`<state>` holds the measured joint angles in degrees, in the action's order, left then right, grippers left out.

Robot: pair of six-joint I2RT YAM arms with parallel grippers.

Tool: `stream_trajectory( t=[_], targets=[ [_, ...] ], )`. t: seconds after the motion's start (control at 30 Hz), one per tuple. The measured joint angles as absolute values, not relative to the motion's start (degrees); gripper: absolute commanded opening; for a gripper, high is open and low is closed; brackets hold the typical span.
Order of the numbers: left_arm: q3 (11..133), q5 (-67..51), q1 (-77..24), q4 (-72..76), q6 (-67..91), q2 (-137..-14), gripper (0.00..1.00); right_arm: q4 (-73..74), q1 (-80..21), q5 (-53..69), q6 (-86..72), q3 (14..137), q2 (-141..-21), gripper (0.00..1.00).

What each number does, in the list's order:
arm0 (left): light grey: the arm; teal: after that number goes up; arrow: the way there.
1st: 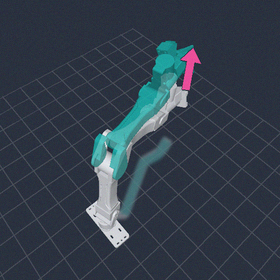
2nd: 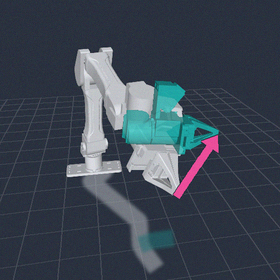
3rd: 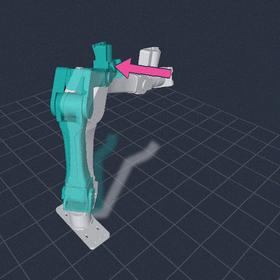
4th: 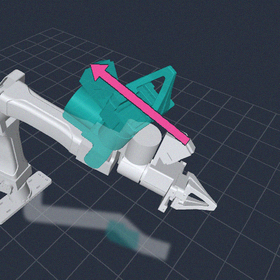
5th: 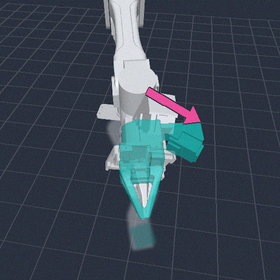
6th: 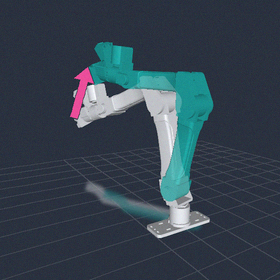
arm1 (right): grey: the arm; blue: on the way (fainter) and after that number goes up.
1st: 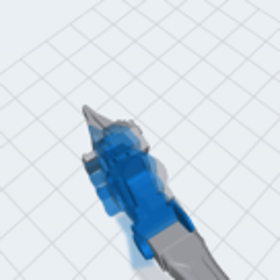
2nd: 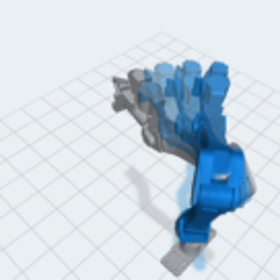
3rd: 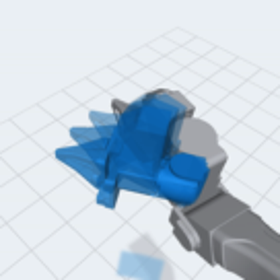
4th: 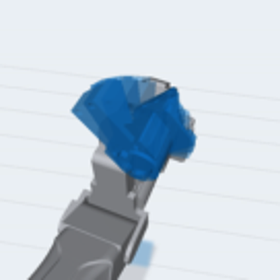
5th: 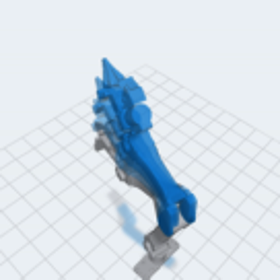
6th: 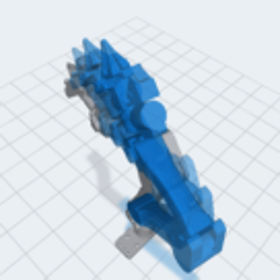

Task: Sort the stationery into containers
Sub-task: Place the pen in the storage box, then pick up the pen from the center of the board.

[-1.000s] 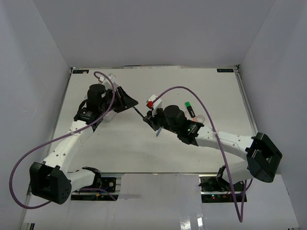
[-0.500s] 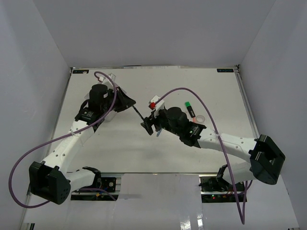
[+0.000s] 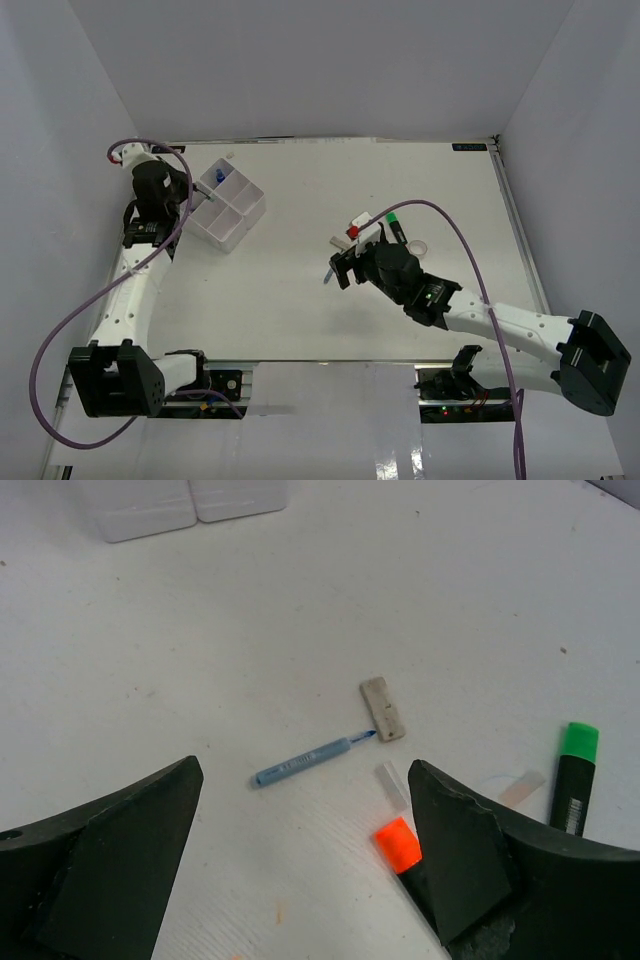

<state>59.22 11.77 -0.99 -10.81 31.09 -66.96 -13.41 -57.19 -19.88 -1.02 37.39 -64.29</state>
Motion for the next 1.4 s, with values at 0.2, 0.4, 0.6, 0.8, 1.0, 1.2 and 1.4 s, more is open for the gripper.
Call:
stream_trajectory(
  t=[0.2, 0.4, 0.6, 0.8, 1.0, 1.2, 1.4],
  targets=[
    [58.0, 17.2, 3.0, -1.5, 31.1, -70.5, 0.08, -12.9, -56.5, -22.0, -0.9, 34.7, -61.6, 0.90],
    [54.0, 20.2, 3.7, 6.1, 31.3, -75.1, 0.16, -12.7, -55.9, -22.8, -0.9, 32.8, -59.9, 0.90],
    [50.6, 20.8, 4.0, 8.3, 32.2, -77.9, 0.41, -12.5, -55.3, -23.7, -0.8, 32.0, -59.3, 0.90],
    [50.1, 20.8, 4.0, 8.6, 33.3, -77.8, 0.58, -12.5, -54.0, -24.1, -0.8, 32.0, -59.2, 0.90],
    [50.1, 20.1, 4.0, 5.7, 33.7, -75.6, 0.81, -10.7, -51.0, -23.9, -0.9, 32.1, -59.2, 0.90],
    [51.7, 15.1, 4.0, -1.9, 31.8, -69.7, 0.98, -4.4, -40.1, -20.6, -1.7, 37.2, -62.9, 0.94],
    [53.6, -1.7, 4.1, -6.9, 25.3, -64.7, 0.98, 1.7, -30.2, -17.1, -2.9, 48.1, -73.8, 0.92]
  ],
)
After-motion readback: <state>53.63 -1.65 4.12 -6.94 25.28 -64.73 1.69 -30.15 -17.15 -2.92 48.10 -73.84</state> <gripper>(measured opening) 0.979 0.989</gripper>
